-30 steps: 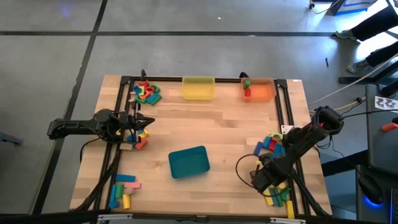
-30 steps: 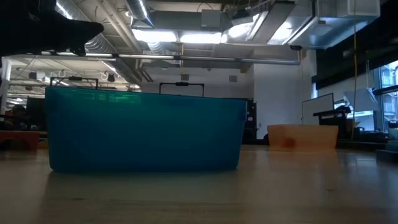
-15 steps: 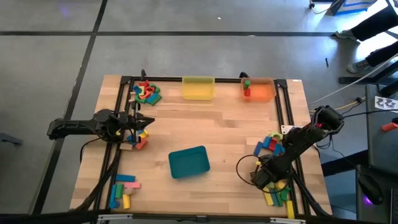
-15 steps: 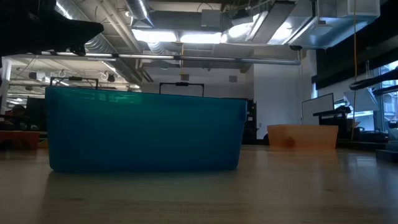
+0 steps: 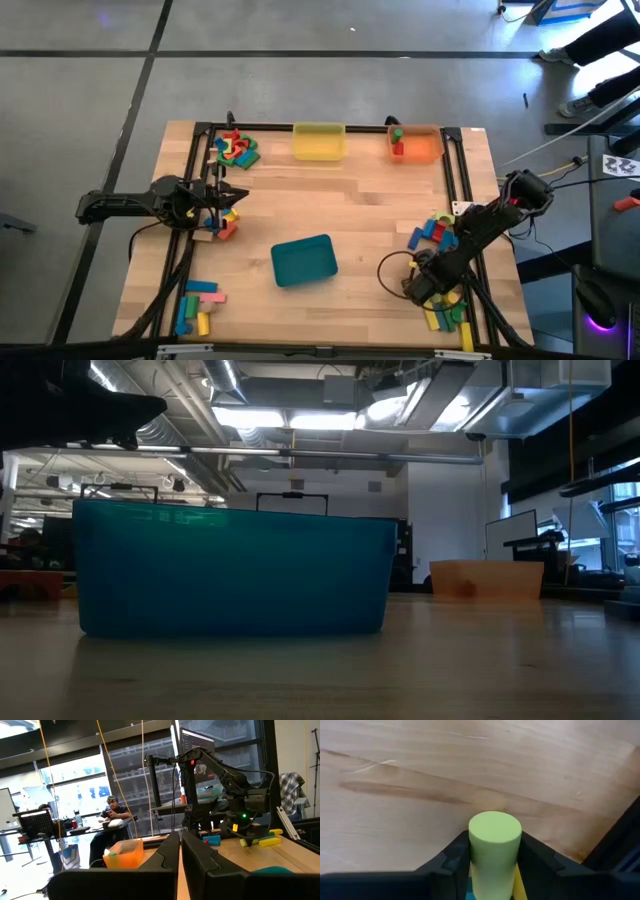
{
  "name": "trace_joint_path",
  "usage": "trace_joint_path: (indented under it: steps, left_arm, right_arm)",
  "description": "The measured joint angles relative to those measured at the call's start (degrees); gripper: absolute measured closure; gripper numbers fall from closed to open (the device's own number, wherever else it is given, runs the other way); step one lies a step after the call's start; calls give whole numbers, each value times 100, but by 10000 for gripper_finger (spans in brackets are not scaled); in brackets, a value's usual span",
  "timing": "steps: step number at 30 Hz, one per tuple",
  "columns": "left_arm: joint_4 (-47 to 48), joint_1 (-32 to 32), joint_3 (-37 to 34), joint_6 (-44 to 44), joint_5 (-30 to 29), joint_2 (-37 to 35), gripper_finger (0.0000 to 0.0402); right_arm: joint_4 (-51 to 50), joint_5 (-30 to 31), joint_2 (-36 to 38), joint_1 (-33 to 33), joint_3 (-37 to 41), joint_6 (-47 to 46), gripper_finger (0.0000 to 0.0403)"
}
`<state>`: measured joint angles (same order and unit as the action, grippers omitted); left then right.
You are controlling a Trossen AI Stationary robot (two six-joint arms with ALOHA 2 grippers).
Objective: Sort blocks by size
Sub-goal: Put the light green cylindrical block into the orange bin
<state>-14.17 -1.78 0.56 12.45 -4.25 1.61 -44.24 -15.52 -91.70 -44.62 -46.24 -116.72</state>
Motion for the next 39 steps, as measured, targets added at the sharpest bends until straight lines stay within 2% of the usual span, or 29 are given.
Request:
trace_joint_path:
  steps: [5, 13, 18, 26, 32, 39]
  left_arm:
    - [-41, 0, 0, -13, 0, -1, 396]
    - [-50, 0, 0, -46, 0, 0, 396]
    - [-42, 0, 0, -43, 0, -2, 396]
    - [-44, 2, 0, -212, 105, -2, 396]
    - [-53, 2, 0, -227, 114, -2, 396]
    - [-63, -15, 0, -407, 60, -2, 396]
  right_arm:
    - [46, 412, 101, 52, -165, 153, 259]
    - [-159, 1974, 669, 332, -246, 653, 269]
    - [-567, 2864, 1035, 699, -249, 1282, 263]
    - [-856, 4111, 1419, 1621, -254, 2828, 264]
    - [-873, 4588, 1447, 2567, -254, 4261, 265]
    - [-884, 4617, 1749, 3715, -254, 5573, 265]
